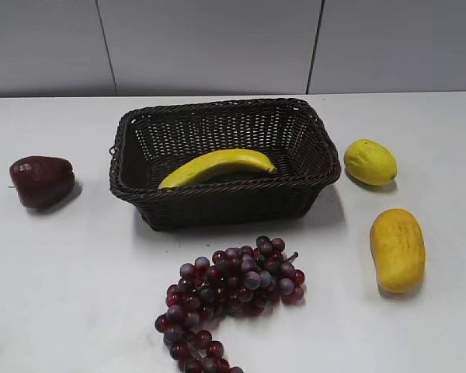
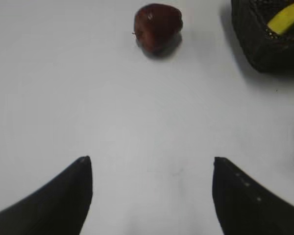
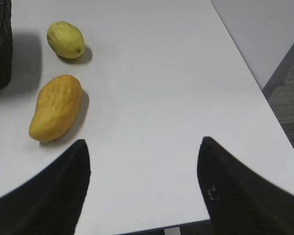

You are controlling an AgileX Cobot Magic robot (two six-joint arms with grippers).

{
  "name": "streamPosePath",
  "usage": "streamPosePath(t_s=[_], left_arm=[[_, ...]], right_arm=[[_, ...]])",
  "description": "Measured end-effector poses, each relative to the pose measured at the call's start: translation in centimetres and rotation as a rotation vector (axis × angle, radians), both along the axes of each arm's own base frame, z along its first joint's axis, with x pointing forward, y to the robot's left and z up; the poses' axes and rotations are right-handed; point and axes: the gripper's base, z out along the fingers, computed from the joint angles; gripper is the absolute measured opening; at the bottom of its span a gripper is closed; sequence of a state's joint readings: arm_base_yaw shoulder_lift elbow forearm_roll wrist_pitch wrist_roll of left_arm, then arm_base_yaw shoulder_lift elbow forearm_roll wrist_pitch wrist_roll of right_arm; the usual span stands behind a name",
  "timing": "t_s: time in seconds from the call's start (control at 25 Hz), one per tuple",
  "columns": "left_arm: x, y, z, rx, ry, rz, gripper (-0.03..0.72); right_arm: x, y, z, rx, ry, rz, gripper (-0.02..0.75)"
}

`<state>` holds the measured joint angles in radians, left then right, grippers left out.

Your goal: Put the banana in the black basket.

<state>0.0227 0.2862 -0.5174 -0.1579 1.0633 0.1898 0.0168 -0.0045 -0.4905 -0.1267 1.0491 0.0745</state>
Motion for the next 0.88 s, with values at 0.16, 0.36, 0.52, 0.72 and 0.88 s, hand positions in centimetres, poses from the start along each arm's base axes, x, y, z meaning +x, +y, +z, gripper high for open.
streamPosePath(t_s=[0.16,0.36,0.52,0.72,0.88], left_arm=[[-0.75,0.61,0.08,0.076,-0.052,0.027,0.566],[-0.82,0.43,0.05,0.054,-0.057,0.02,0.566],[-0.81,0.22,0.02,0.028,-0.055,0.011,0.566],[-0.8,0.2,-0.04,0.027,-0.054,0.011,0.559],[-0.96,0.2,-0.03,0.027,-0.064,0.011,0.557]], right_arm=[[0.0,0.0,0.0,0.0,0.0,0.0,0.551],[0.0,0.0,0.0,0.0,0.0,0.0,0.551],[0.0,0.0,0.0,0.0,0.0,0.0,0.551],[0.0,0.0,0.0,0.0,0.0,0.0,0.551],[0.0,0.0,0.0,0.0,0.0,0.0,0.551]])
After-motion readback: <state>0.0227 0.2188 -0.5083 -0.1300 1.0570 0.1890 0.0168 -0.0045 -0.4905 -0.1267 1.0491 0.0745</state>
